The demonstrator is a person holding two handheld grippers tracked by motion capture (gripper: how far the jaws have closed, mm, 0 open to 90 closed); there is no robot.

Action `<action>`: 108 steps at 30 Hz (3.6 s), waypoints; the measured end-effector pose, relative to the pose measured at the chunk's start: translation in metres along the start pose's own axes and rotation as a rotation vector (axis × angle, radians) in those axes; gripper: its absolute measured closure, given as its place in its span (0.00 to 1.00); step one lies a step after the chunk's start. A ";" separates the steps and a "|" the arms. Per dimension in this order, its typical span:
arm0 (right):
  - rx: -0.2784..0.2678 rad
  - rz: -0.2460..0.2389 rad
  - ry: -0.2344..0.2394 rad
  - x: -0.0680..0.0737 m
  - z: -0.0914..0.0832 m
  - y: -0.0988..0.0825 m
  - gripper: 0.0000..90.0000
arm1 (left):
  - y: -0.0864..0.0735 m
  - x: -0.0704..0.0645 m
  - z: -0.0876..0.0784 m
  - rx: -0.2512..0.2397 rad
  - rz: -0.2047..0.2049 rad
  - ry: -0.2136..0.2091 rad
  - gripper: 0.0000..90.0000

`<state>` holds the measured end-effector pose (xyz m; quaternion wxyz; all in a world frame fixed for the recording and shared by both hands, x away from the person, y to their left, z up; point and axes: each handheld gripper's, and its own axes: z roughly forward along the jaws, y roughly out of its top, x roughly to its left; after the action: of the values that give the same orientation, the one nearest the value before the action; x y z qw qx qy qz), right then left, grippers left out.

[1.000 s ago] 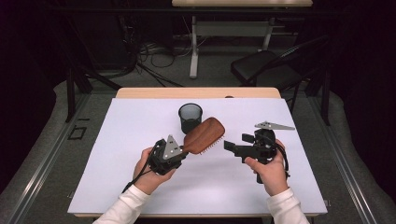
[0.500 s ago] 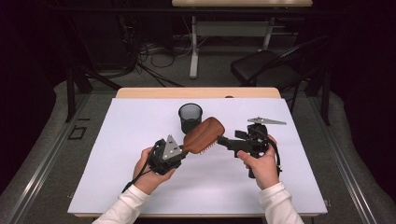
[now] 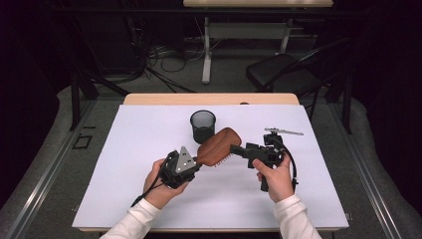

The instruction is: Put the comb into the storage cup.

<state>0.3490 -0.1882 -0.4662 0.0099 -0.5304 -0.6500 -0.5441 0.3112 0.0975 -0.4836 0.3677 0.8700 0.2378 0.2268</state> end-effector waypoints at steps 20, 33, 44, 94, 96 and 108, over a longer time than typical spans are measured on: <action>0.029 0.087 0.061 -0.009 0.009 -0.006 0.16 | 0.002 -0.014 0.004 0.001 0.039 -0.021 0.80; 0.057 0.105 0.087 -0.008 0.016 -0.009 0.16 | 0.003 -0.020 0.005 -0.006 0.051 -0.033 0.80; 0.075 0.117 0.102 -0.010 0.018 -0.010 0.16 | 0.004 -0.022 0.005 -0.007 0.057 -0.033 0.80; 0.070 0.221 0.144 -0.029 0.023 -0.017 0.41 | -0.003 -0.028 0.014 0.004 0.089 -0.016 0.80; 0.063 0.228 0.154 -0.029 0.023 -0.017 0.42 | -0.003 -0.028 0.015 0.005 0.088 -0.016 0.80; 0.068 0.275 0.213 -0.038 0.023 -0.019 0.47 | -0.005 -0.027 0.018 0.024 0.091 -0.024 0.80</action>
<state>0.3654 -0.1945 -0.5112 0.1707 -0.5531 -0.5847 -0.5684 0.2992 0.0749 -0.5044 0.3495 0.8868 0.1964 0.2300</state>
